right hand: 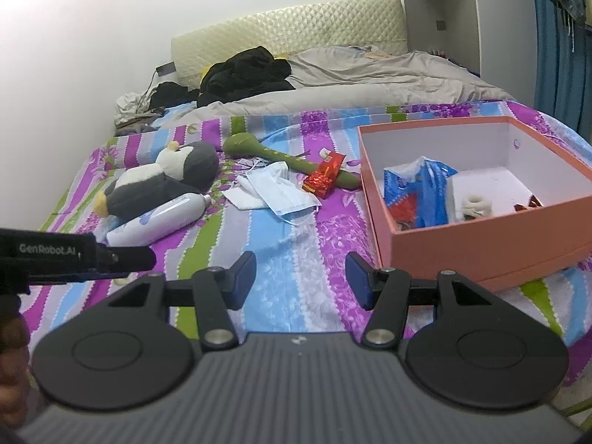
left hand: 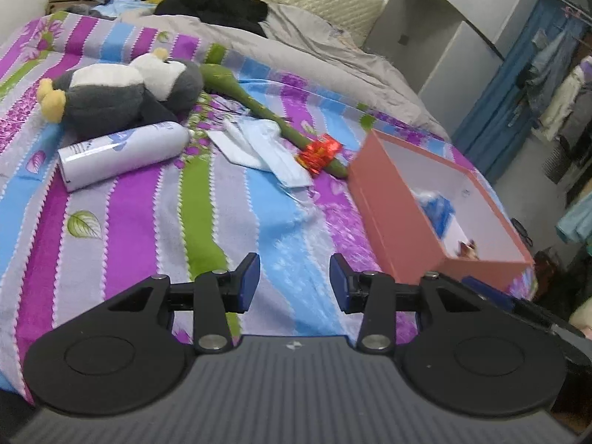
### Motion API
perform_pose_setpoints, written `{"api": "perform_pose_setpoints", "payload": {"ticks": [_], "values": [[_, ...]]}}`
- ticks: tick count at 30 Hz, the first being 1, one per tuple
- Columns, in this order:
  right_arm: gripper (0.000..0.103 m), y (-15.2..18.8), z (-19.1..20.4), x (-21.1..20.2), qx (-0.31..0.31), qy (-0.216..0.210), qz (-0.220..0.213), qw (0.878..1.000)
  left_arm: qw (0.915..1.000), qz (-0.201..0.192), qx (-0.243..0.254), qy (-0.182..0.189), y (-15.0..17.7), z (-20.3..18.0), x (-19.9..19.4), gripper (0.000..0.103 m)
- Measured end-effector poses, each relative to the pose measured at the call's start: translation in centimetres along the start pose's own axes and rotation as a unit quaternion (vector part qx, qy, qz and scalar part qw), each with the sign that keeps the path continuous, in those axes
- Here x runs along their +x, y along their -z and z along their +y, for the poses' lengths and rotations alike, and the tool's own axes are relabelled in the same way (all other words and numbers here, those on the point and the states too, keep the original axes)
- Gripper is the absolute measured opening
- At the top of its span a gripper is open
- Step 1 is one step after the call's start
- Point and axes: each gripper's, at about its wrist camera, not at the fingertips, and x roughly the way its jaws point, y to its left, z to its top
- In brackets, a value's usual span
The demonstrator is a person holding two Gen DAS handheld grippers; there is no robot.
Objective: Organize soft objects
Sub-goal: 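Reach the right tool toward the red foil tea packet on the green stick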
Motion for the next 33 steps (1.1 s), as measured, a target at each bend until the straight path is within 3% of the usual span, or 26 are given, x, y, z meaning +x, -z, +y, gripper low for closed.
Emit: {"api": "perform_pose_setpoints", "payload": {"ticks": [5,14,18,27,33], "values": [[0.056,-0.8,0.5,3.6,-0.001,-0.001,0.002,1.0,0.9997,-0.001,-0.02,-0.012,-2.3,2.0,3.5,0.047],[0.056,-2.8,1.2,10.8,-0.003,0.002,-0.015,1.0,0.9969,-0.02,-0.075,0.012,-6.4,5.2,9.6,0.05],[0.056,-3.4,1.4,14.1,-0.004,0.013,-0.018,1.0,0.9949,-0.009,-0.097,0.028,-7.3,6.0,13.4,0.05],[0.056,-4.5,-0.6,21.7,0.045,0.044,0.001,0.998,0.9826,0.019,-0.17,0.072,-7.9,8.2,21.8,0.049],[0.056,-5.7,-1.1,25.4,0.067,0.039,0.007,0.997,0.9753,0.035,-0.198,0.091,-8.6,9.4,25.5,0.049]]}}
